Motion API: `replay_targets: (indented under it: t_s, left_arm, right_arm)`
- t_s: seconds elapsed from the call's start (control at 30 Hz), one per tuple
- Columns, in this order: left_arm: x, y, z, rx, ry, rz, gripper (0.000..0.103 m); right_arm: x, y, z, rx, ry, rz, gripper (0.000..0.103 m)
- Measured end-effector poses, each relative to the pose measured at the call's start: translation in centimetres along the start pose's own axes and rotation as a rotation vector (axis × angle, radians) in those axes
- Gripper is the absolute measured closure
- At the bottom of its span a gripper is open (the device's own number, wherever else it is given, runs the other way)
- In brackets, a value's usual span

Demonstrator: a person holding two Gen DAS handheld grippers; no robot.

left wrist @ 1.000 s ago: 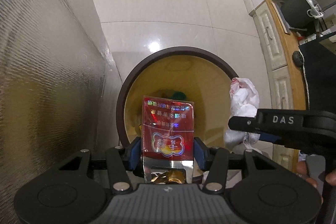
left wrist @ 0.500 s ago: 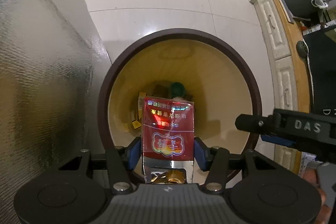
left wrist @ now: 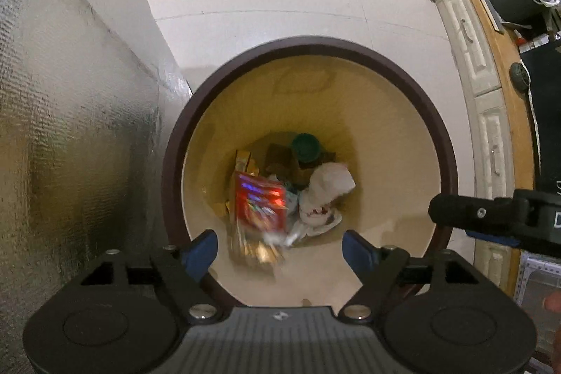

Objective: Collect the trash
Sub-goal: 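Open both tools to drop the red box and white bags into the bin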

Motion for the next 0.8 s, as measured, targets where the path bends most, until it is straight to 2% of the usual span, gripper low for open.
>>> replay_targets:
  t_s: [0.37, 0.53, 0.67, 0.8]
  left_arm:
    - [-1.0, 0.2, -0.5, 0.002, -0.006, 0.003, 0.024]
    - [-2.2, 0.4, -0.6, 0.007, -0.018, 0.008, 0.024]
    - [-3.2, 0.7, -0.6, 0.002, -0.032, 0.018, 0.020]
    - [-4.5, 1.2, -0.8, -0.011, -0.046, 0.031, 0.016]
  right_arm:
    - [-0.9, 1.5, -0.4, -0.174, -0.020, 0.021, 0.038]
    - [-1.9, 1.7, -0.3, -0.211, -0.038, 0.024, 0.036]
    - [-2.6, 1.7, -0.3, -0.230, -0.045, 0.014, 0.031]
    - [-3.4, 1.8, -0.5, -0.244, -0.055, 0.011, 0.021]
Point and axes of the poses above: each gripper's, at about its wrist camera, not at the fingertips, and x roughly the way its jaws point, y to its left, z to its top, the point moved 8 cm from there along x, roughly the way its jaws point, and after that the axes turned 8 degrees about -y, right-handed, at the moved point
